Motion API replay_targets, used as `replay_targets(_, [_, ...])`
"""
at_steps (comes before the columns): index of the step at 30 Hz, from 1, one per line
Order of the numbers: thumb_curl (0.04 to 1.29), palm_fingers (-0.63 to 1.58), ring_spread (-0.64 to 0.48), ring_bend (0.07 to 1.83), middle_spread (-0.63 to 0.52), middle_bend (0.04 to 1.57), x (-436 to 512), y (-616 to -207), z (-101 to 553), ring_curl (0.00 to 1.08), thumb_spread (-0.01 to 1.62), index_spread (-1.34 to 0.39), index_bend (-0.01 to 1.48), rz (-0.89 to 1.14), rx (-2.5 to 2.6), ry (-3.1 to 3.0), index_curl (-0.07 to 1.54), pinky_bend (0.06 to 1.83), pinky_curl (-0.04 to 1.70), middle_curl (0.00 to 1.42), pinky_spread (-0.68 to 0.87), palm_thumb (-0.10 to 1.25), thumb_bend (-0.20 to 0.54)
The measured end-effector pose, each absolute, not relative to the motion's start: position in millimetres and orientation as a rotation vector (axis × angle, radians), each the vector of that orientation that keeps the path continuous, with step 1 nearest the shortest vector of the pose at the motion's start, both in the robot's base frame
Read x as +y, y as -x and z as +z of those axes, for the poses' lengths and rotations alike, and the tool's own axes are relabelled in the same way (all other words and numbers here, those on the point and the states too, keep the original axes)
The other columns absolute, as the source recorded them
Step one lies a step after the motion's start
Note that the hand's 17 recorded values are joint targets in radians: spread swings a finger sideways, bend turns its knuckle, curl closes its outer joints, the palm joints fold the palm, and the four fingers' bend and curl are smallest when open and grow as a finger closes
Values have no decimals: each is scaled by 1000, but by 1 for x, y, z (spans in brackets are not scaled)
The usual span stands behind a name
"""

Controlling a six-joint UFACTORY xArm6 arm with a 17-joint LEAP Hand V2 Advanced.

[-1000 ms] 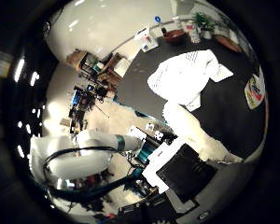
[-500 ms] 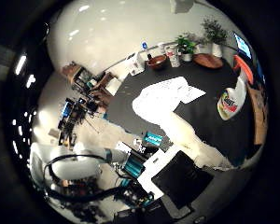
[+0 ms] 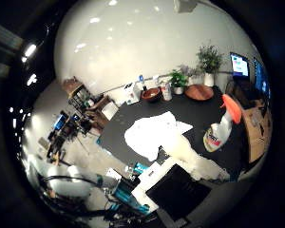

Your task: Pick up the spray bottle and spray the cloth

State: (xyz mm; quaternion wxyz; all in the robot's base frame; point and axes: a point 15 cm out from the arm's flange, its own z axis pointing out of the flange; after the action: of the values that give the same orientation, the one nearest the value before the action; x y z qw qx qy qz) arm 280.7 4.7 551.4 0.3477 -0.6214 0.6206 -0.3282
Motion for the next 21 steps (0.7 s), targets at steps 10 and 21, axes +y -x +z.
replay_targets(10, [468, 253, 319, 344, 184, 185, -40, -308, 552, 216, 1041, -206, 179, -885, 1638, 1397, 332, 943, 132, 277, 651, 572, -25])
replay_targets(21, [467, 252, 334, 356, 201, 187, -98, -319, 488, 218, 1049, -189, 182, -699, 1780, 1316, 335, 979, 129, 282, 648, 559, -24])
